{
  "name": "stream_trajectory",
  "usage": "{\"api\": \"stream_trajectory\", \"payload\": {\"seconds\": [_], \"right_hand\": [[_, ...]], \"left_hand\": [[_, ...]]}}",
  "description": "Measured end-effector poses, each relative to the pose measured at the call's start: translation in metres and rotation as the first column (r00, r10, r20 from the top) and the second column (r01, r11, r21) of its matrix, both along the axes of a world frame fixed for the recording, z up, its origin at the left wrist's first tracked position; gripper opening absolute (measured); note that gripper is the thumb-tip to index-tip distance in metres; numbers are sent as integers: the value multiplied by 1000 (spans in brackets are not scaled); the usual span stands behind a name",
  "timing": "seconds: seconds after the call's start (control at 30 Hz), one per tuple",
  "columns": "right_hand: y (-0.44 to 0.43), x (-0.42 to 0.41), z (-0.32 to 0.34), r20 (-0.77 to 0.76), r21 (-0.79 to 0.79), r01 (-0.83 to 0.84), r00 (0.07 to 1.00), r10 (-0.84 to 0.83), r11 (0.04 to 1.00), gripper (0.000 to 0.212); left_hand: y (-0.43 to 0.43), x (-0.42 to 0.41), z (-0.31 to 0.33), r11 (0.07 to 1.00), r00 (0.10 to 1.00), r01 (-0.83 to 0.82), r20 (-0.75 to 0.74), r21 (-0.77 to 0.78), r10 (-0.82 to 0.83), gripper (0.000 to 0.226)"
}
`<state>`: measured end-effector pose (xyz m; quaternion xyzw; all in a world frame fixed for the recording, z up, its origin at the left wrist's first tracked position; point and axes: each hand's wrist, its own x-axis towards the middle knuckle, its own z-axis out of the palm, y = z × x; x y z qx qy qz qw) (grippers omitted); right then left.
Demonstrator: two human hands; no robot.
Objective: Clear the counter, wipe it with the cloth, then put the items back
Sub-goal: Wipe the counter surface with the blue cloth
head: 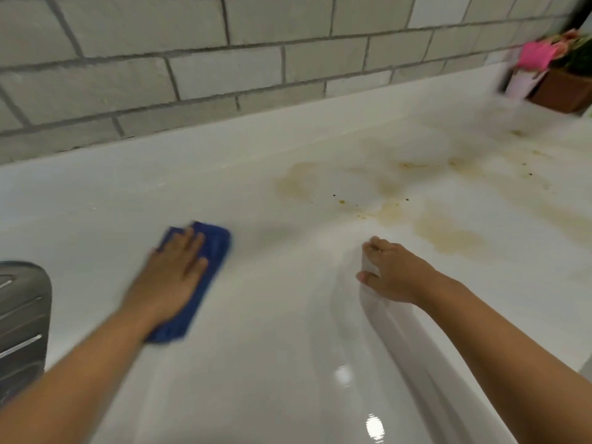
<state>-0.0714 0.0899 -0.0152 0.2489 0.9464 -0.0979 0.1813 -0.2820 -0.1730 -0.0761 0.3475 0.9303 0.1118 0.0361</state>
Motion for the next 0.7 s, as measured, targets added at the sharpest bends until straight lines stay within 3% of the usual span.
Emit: {"api": "stream_trajectory", "payload": {"seconds": [0.1, 0.2, 0.33, 0.43, 0.47, 0.53, 0.6, 0.63, 0.7], "right_hand": [[2, 0, -2, 8, 4, -1, 1000, 1, 1000, 63], [3, 0, -4, 11, -24, 13, 1000, -13, 1000, 61], [8, 4, -1, -32, -125, 58, 998, -62, 991, 51], [16, 10, 8, -86, -276, 148, 980, -178, 950, 50], [16, 11, 11, -129, -297, 173, 967, -219, 939, 51], [3, 6, 13, -306, -175, 215, 916, -261, 961, 48], [-32, -4, 9, -450, 8, 239, 868, -210, 971, 42], [-55, -12, 5, -457, 25, 222, 870, -186, 975, 41], [-97, -32, -16, -312, -11, 196, 931, -190, 981, 56]], "left_hand": [[19, -68, 9, 952, 952, -307, -8, -22, 307, 54], [72, -79, 9, 923, 923, -384, 20, -37, 385, 56], [143, 1, 5, 993, 993, -117, -22, -18, 116, 56], [148, 90, 6, 989, 988, 145, -57, -17, -145, 56], [141, 114, 6, 976, 976, 218, -25, -8, -218, 56], [122, 135, 7, 949, 946, 287, 119, 131, -303, 53], [103, 122, 18, 906, 931, 103, 281, 410, -233, 47], [95, 107, 22, 874, 944, -9, 291, 487, -153, 44], [77, 68, 26, 885, 974, -148, 220, 442, 54, 42]]}}
